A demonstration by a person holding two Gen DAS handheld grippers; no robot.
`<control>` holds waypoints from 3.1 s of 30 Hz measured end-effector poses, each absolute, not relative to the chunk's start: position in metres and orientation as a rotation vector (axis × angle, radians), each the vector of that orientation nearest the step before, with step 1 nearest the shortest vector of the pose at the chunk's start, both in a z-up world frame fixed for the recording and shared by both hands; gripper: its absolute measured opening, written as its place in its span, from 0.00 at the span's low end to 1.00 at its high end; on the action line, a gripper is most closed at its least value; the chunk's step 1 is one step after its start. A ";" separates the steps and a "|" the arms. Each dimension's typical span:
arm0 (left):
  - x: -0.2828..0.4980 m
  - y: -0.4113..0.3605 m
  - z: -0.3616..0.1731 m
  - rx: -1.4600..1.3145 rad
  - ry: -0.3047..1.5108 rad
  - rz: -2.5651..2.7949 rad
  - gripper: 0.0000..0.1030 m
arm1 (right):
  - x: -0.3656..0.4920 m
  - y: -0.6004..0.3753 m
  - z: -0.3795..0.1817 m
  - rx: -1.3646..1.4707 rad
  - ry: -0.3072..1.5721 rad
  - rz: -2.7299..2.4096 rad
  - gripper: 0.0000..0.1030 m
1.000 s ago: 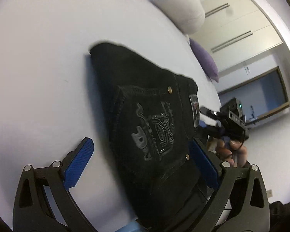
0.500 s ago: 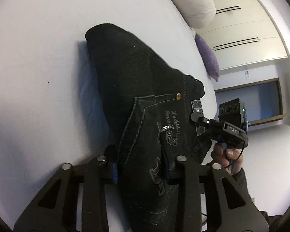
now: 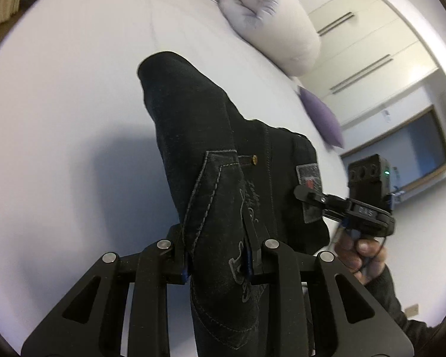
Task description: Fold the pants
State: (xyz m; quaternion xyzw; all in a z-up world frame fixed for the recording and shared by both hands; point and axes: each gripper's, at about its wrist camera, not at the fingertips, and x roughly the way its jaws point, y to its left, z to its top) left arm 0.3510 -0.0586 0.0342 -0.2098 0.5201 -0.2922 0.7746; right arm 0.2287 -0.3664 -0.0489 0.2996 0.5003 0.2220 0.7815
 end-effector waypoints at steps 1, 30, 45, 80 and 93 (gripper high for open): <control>0.366 -0.052 0.034 -0.446 1.125 -0.611 0.23 | 0.241 -0.358 -0.050 0.647 1.082 0.479 0.21; 0.275 -0.028 0.116 -0.029 0.469 -0.187 1.00 | 0.184 -0.335 0.008 0.488 0.657 0.057 0.82; 0.103 -0.042 0.266 0.090 0.074 0.054 1.00 | 0.022 -0.277 0.222 0.118 -0.077 -0.102 1.00; 0.186 -0.064 0.092 0.023 0.774 0.004 1.00 | 0.058 -0.252 0.085 0.104 0.673 -0.130 1.00; 0.194 -0.066 0.068 0.012 0.826 0.006 1.00 | 0.061 -0.243 0.070 0.067 0.744 -0.089 1.00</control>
